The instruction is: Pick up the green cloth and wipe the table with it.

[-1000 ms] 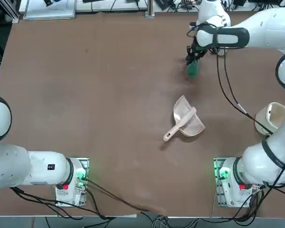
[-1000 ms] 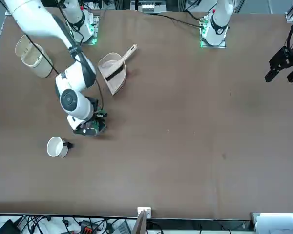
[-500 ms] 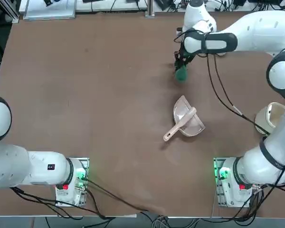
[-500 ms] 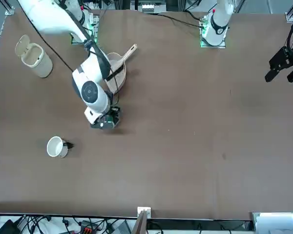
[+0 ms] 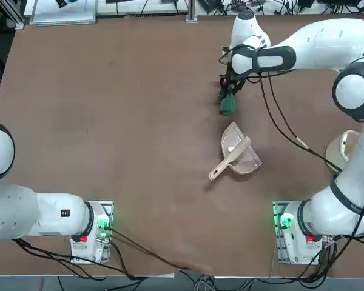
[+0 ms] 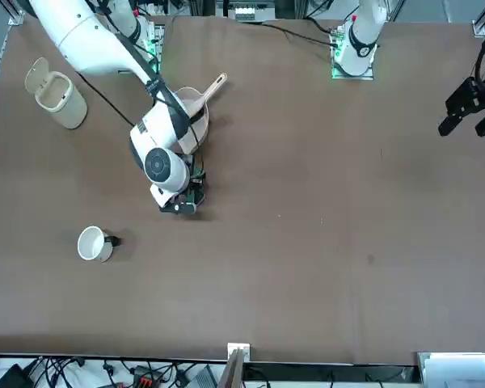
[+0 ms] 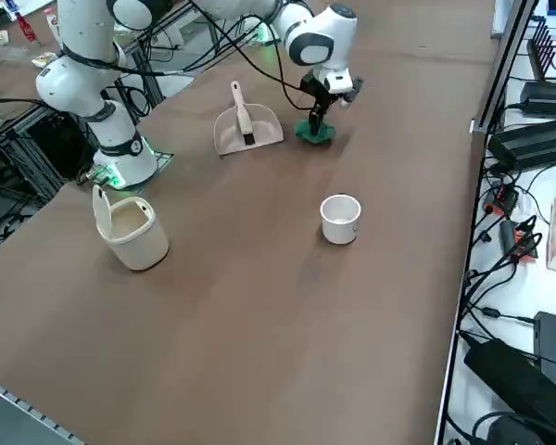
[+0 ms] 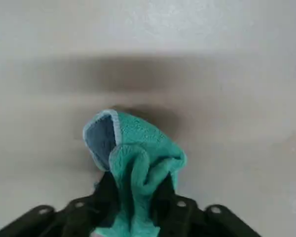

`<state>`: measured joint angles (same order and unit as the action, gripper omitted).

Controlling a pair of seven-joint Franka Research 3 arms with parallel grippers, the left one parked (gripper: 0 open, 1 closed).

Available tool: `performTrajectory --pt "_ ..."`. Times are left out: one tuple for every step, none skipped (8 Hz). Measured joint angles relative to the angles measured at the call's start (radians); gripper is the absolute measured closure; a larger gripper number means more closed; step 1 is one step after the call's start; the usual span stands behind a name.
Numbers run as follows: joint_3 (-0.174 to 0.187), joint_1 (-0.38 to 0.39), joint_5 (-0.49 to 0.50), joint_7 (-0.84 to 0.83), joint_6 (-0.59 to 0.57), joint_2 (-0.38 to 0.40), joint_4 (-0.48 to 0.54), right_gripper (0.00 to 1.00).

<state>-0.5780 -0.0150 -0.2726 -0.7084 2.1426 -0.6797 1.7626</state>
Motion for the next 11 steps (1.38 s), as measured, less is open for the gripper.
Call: performTrajectory --pt "0.001 -0.003 0.0 0.0 -0.001 0.002 -0.011 0.35" --pt "0.002 -0.009 0.0 0.0 -0.013 0.013 -0.034 0.18" --pt "0.002 -0.02 -0.001 0.001 -0.06 0.039 -0.071 0.01" --pt "0.002 -0.037 -0.001 0.014 -0.133 0.077 -0.118 0.0" --pt "0.003 -0.056 -0.001 0.051 -0.21 0.116 -0.173 0.0" --pt "0.004 -0.077 -0.001 0.116 -0.277 0.147 -0.225 0.0" --pt "0.005 -0.112 -0.002 0.214 -0.326 0.176 -0.262 0.0" --pt "0.006 -0.167 -0.003 0.341 -0.353 0.207 -0.28 0.0" --pt "0.008 -0.23 -0.003 0.472 -0.37 0.238 -0.287 0.0" --pt "0.008 -0.288 -0.002 0.57 -0.379 0.265 -0.287 0.0" --pt "0.008 -0.329 -0.001 0.618 -0.382 0.287 -0.288 0.0"
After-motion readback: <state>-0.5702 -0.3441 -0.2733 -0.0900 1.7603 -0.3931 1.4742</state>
